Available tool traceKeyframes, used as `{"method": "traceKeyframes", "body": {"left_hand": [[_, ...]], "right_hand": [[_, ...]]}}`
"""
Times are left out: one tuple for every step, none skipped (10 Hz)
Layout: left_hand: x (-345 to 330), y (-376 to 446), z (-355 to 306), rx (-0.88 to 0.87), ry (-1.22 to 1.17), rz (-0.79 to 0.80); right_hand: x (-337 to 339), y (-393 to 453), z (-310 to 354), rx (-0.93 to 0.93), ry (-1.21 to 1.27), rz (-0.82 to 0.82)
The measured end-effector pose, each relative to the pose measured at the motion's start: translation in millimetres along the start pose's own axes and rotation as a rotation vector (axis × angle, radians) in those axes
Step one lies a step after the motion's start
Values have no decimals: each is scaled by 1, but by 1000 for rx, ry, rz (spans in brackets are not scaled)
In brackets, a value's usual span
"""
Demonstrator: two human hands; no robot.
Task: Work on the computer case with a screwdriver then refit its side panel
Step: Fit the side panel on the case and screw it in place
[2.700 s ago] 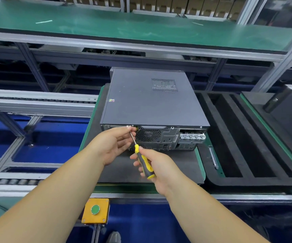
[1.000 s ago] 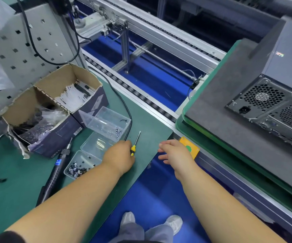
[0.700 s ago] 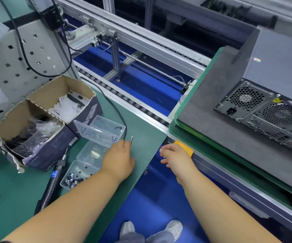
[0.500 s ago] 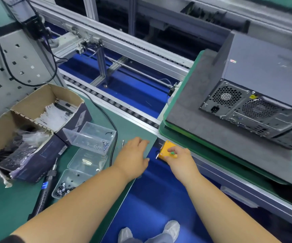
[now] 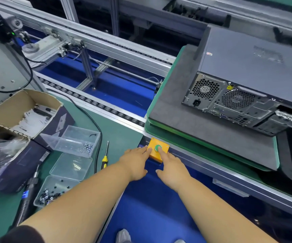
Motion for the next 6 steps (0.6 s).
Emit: {"method": "traceKeyframes", "body": {"left_hand": [[4,3,-5,31,31,14],[7,6,-11,53,68,16],[7,8,-16,86,93,1],[6,9,-21,120,110,-18],[6,11,-22,128,103,-15],[8,5,-18,130,-23,-34]], "right_hand": [[4,3,1,14,-93,5],[10,8,5,4,-130,4],[18,17,8,-5,-97,-20],[29,25,7,2,-53,-15],[34,27,0,21,-6,62],[36,17,-7,50,-27,136]]}}
Point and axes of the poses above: each hand's wrist, its own y-axis towards the middle knuckle, its own x-axis out of the back of the hand, z = x × y, the point moved 3 cm from there along y, towards the middle knuckle, and after that the axes turned 1 degree about y, right-handed, at the moved point
